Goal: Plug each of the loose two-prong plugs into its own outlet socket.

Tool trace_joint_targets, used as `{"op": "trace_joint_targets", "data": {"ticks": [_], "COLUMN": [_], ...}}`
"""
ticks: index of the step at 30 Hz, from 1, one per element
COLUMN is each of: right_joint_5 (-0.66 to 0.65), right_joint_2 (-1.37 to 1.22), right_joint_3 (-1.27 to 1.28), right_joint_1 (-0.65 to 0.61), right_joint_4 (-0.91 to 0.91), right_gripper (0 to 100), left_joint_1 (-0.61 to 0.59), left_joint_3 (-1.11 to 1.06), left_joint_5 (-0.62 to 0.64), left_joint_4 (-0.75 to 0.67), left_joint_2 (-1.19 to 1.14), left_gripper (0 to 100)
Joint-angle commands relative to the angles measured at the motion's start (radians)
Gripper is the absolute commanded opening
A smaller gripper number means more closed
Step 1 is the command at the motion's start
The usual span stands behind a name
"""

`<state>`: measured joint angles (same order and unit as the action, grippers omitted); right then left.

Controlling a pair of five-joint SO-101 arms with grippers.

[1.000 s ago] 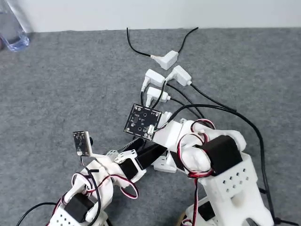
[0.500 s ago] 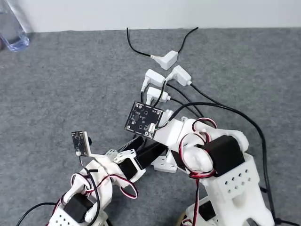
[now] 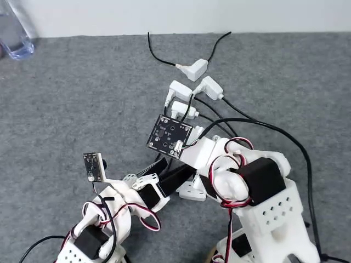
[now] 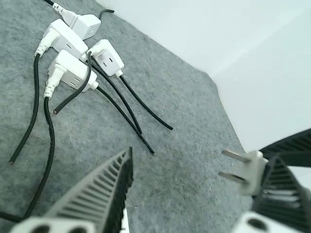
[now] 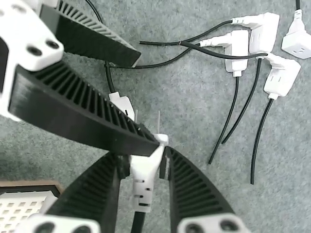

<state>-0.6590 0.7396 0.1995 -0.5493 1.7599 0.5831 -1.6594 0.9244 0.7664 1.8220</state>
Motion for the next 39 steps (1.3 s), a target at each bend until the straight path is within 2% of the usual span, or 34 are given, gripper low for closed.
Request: {"op": "trace_joint_targets", "data": {"ticks": [1, 16, 23, 39], "right_joint_5": [0.014, 0.015, 0.014, 0.006], "right_joint_2": [0.015, 0.016, 0.097, 0.064], "right_joint_3": [-0.146, -0.147, -0.140, -0.132], "right_joint_1": [-0.016, -0.016, -0.012, 0.016], "right_joint_4": [0.039, 0.039, 0.039, 0.038], "right_gripper": [0.9, 0.9, 0.8, 0.8], "left_joint_1": [0.009, 0.008, 0.012, 0.006], "left_joint_3": [-0.013, -0.013, -0.016, -0.021], "left_joint_5": [-0.002, -0.002, -0.002, -0.002], "left_joint_4": [0.015, 0.015, 0.018, 0.015], "left_joint_2": [-0.003, -0.003, -0.003, -0.003], "left_gripper": [38, 38, 38, 38]}}
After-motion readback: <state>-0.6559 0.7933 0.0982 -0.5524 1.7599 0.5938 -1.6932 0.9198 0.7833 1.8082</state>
